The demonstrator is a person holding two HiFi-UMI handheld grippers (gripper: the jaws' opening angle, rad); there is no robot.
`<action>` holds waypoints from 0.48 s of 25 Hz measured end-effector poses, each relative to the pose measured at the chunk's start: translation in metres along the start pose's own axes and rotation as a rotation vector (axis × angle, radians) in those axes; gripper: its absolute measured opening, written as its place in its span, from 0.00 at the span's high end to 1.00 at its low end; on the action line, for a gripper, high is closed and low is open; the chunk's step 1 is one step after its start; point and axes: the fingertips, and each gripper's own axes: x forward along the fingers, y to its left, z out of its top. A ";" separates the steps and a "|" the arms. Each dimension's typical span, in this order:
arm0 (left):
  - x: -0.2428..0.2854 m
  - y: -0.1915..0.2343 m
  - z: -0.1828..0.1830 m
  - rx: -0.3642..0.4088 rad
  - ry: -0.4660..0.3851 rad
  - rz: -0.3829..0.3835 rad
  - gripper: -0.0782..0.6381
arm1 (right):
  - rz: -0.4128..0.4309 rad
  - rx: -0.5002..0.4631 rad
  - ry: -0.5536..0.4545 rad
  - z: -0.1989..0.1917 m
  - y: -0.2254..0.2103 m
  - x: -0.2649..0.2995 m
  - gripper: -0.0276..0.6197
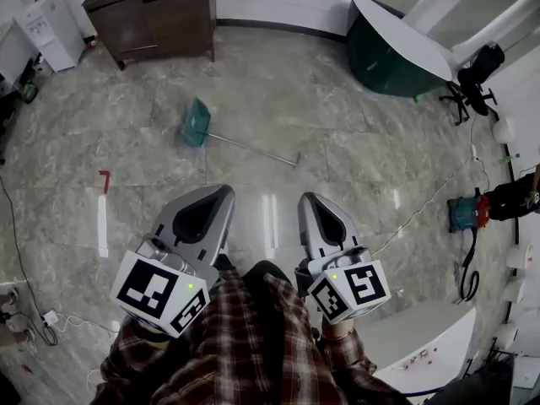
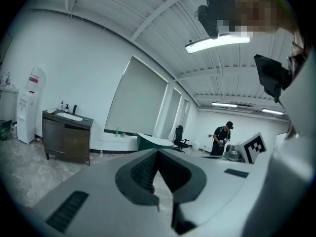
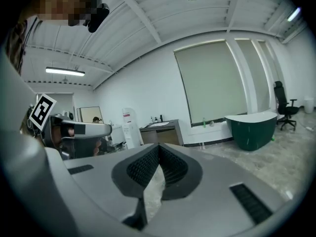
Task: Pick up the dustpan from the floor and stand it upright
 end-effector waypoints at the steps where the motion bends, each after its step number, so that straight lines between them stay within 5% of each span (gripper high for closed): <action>1: 0.003 0.007 0.001 -0.001 0.003 -0.007 0.89 | -0.015 0.012 -0.002 -0.001 -0.001 0.006 0.94; 12: 0.077 0.048 -0.003 -0.019 0.095 -0.088 0.89 | -0.158 0.091 0.018 -0.006 -0.061 0.052 0.94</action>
